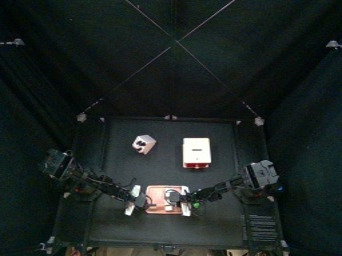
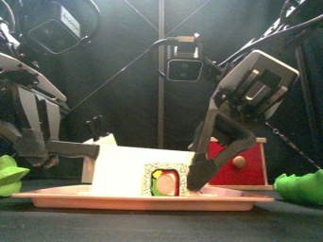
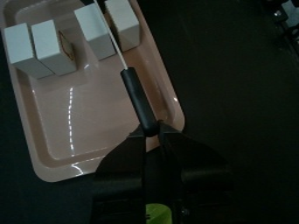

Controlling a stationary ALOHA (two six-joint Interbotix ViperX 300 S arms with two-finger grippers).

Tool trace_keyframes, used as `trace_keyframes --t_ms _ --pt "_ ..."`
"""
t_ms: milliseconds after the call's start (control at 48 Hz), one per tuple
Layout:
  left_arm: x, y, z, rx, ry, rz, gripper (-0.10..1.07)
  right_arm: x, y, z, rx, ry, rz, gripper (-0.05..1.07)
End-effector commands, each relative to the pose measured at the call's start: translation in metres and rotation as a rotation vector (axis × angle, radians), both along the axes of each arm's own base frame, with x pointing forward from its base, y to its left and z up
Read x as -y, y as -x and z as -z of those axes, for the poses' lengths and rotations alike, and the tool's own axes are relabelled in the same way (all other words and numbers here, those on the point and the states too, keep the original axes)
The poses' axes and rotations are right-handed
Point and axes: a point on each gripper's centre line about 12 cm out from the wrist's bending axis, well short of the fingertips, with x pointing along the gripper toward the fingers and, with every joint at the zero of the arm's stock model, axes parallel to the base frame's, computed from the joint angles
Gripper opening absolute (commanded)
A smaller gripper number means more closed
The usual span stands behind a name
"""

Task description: Cut sushi roll

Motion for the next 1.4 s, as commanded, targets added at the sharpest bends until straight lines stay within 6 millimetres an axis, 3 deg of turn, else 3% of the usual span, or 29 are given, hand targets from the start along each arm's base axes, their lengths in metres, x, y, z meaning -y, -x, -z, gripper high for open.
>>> trace_keyframes --t_ms 0,417,729,833,979,1062,1208,1375 --pt "0.000 0.002 -0.005 0.007 0.001 0.008 0.45 0.000 0.002 -0.013 0.009 -0.003 0.002 0.26" --pt "-0.006 -0.001 -0.010 0.033 -0.004 -0.001 0.45 0.001 0.000 -0.023 0.036 -0.010 0.007 0.26" --pt "-0.002 -0.009 -0.060 0.221 -0.007 0.064 0.45 0.012 0.002 -0.078 0.137 0.035 -0.022 0.26" --pt "-0.007 -0.007 -0.086 0.311 -0.014 0.082 0.45 0.020 0.003 -0.093 0.180 0.059 -0.028 0.26" --pt "-0.013 0.008 -0.130 0.474 -0.022 0.111 0.45 0.034 0.005 -0.107 0.226 0.077 -0.014 0.27" --pt "-0.017 0.020 -0.145 0.550 -0.022 0.123 0.45 0.036 0.004 -0.108 0.259 0.065 -0.010 0.27" --pt "-0.026 0.044 -0.141 0.662 0.005 0.119 0.45 0.038 0.006 -0.104 0.305 0.043 -0.006 0.28" --pt "-0.034 0.058 -0.141 0.793 0.058 0.081 0.45 0.044 0.007 -0.107 0.351 0.017 0.018 0.31"
